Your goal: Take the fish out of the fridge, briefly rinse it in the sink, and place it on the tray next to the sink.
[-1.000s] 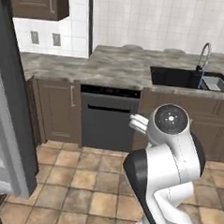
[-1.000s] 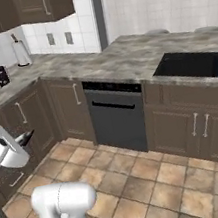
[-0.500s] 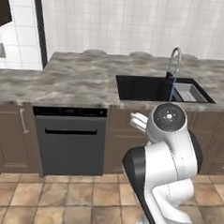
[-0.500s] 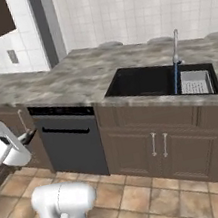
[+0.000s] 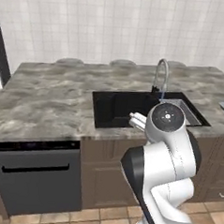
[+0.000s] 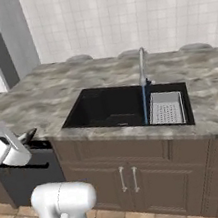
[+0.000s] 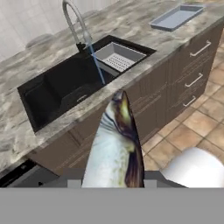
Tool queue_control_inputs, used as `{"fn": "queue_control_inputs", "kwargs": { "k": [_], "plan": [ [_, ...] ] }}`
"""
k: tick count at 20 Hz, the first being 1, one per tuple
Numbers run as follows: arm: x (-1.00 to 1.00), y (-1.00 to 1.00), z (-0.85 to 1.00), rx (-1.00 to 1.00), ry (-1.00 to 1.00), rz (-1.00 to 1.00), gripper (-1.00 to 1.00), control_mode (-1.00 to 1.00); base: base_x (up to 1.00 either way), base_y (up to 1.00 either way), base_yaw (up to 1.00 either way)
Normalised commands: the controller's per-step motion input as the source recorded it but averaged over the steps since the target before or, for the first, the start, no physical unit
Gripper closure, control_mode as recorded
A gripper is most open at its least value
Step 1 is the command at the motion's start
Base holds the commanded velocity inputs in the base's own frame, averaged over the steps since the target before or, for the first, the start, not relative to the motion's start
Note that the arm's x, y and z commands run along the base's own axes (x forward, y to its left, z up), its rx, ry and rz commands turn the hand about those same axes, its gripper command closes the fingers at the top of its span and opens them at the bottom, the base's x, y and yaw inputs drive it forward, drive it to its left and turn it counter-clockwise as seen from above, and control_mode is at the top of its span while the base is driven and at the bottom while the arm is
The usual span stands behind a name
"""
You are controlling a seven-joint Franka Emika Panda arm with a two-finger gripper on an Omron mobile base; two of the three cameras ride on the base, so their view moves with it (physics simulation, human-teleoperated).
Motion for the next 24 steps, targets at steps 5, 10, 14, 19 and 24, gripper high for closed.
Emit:
{"fn": "queue_control_inputs", "kwargs": {
  "k": [5,10,14,19,24],
  "plan": [
    [0.0,0.0,0.0,0.0,0.0,0.0,1.0,1.0,1.0,-0.94,-0.25],
    [0.0,0.0,0.0,0.0,0.0,0.0,1.0,1.0,0.95,-0.98,-0.16],
    [0.0,0.0,0.0,0.0,0.0,0.0,1.0,1.0,0.29,-0.49,-0.01],
    [0.0,0.0,0.0,0.0,0.0,0.0,1.0,1.0,-0.82,-0.17,0.01],
    [0.0,0.0,0.0,0.0,0.0,0.0,1.0,1.0,0.15,-0.49,0.01]
  ]
}}
